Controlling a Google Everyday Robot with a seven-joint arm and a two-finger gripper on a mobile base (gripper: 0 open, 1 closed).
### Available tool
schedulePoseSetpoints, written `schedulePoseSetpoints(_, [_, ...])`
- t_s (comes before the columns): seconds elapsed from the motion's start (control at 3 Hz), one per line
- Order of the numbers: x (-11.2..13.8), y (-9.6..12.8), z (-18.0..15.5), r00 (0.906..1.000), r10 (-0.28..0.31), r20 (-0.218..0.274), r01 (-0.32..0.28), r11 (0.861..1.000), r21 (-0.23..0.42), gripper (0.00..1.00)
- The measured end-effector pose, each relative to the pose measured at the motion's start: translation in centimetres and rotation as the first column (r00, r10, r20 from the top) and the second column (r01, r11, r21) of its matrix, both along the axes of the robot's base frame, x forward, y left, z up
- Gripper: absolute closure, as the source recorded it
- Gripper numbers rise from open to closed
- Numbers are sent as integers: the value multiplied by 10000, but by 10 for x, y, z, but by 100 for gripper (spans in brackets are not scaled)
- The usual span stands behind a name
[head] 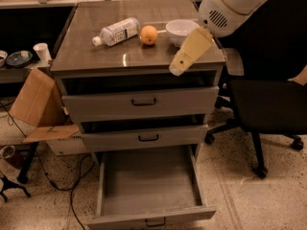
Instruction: Place blue plastic bottle into bottom drawer
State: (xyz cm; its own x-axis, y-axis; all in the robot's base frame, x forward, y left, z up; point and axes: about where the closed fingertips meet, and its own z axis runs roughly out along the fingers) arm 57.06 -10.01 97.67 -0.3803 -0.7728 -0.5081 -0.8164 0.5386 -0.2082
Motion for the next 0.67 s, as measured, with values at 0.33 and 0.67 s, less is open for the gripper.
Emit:
schedulePoseSetpoints(0.33, [4, 5, 0, 9999, -33, 128, 31, 9999, 153, 0])
schedulePoseSetpoints(0.67, [22, 22, 3, 9987, -221, 464, 200, 9988, 455, 0])
